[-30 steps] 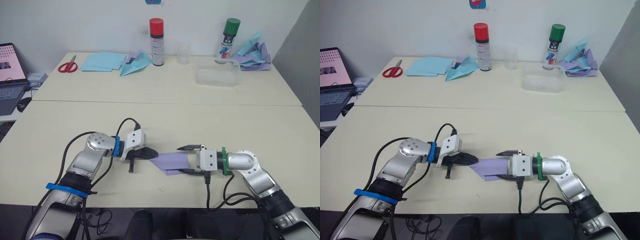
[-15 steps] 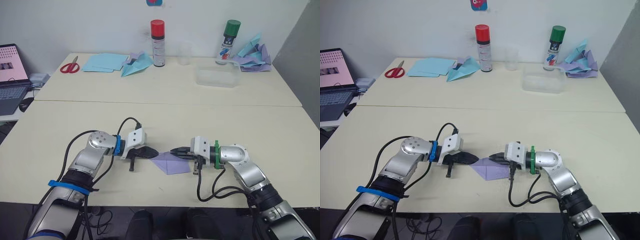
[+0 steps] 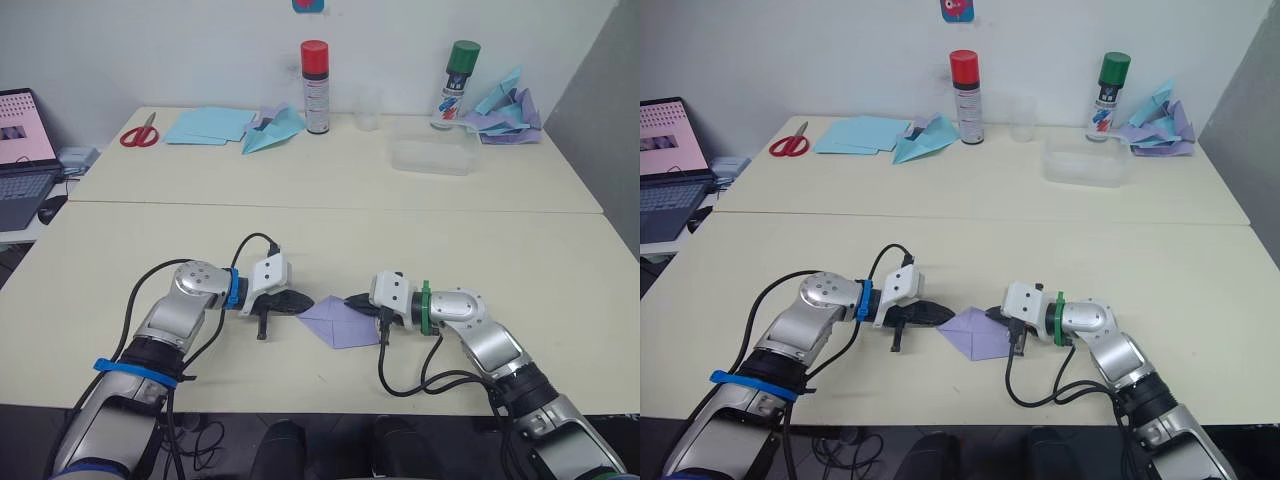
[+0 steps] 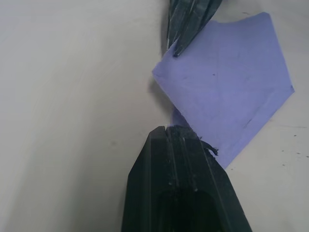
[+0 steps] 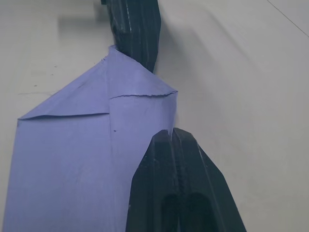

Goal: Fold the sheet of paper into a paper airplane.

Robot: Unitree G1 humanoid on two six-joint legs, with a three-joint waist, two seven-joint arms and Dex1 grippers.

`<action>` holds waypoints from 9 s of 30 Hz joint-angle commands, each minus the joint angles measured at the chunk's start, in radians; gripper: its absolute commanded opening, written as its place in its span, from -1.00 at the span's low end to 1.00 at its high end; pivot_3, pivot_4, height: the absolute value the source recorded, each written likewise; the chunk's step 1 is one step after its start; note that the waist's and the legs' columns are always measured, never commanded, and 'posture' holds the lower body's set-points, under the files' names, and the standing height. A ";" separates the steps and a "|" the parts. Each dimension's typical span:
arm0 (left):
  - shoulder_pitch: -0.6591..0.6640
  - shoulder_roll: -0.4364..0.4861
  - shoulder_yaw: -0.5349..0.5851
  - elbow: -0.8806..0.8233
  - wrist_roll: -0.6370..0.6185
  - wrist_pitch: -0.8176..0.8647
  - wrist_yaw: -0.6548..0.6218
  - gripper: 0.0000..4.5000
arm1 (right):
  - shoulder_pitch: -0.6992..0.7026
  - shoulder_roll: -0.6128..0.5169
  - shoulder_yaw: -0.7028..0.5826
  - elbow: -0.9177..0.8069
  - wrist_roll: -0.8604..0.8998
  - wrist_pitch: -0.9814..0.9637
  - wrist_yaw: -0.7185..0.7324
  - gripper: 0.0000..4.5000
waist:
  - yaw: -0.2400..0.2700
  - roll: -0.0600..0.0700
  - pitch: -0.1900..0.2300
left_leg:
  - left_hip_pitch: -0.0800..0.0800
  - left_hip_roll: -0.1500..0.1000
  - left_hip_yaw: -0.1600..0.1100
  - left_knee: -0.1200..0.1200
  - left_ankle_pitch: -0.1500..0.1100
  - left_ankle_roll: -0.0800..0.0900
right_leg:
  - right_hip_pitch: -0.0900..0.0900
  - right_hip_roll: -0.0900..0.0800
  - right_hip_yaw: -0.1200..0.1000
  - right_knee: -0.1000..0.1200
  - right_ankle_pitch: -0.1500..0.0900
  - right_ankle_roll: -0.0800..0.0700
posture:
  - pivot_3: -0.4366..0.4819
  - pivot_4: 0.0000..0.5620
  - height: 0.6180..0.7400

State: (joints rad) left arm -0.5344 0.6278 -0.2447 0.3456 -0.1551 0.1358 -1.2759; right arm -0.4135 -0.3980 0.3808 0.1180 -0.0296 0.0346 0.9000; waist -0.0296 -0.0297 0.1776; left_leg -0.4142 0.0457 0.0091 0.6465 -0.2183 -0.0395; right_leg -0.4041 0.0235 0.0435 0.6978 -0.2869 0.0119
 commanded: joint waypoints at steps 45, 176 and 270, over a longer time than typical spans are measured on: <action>0.195 -0.052 0.002 -0.202 0.012 0.129 0.174 -1.00 | 0.024 -0.055 0.035 -0.021 0.041 0.015 0.112 -0.99 | 0.002 -0.001 -0.004 | 0.000 0.000 0.000 0.000 0.000 0.000 | 0.001 -0.002 0.001 0.000 0.000 0.000 | -0.05 -0.47 1.00; 0.261 0.272 0.418 -0.546 -0.417 0.442 0.094 0.99 | -0.224 -0.033 -0.258 -0.030 0.317 0.372 0.089 -1.00 | -0.009 -0.002 0.004 | 0.012 0.002 -0.004 -0.018 0.000 0.000 | 0.013 -0.008 0.000 -0.018 -0.003 -0.003 | -0.05 -0.47 1.00; 0.237 -0.072 0.253 -0.422 -0.414 0.581 0.334 0.04 | 0.070 -0.087 -0.024 -0.099 0.152 0.165 0.159 -1.00 | 0.000 -0.003 0.003 | 0.014 0.001 -0.005 -0.016 -0.001 -0.001 | 0.016 -0.008 -0.001 -0.016 -0.004 0.000 | -0.05 -0.47 1.00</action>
State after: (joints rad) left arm -0.2778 0.5539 0.0231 -0.0738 -0.5714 0.7178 -0.9300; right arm -0.3357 -0.4868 0.3565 0.0103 0.1356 0.2026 1.0635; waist -0.0299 -0.0325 0.1804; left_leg -0.4000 0.0464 0.0039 0.6304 -0.2193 -0.0407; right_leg -0.3879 0.0156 0.0427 0.6816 -0.2910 0.0115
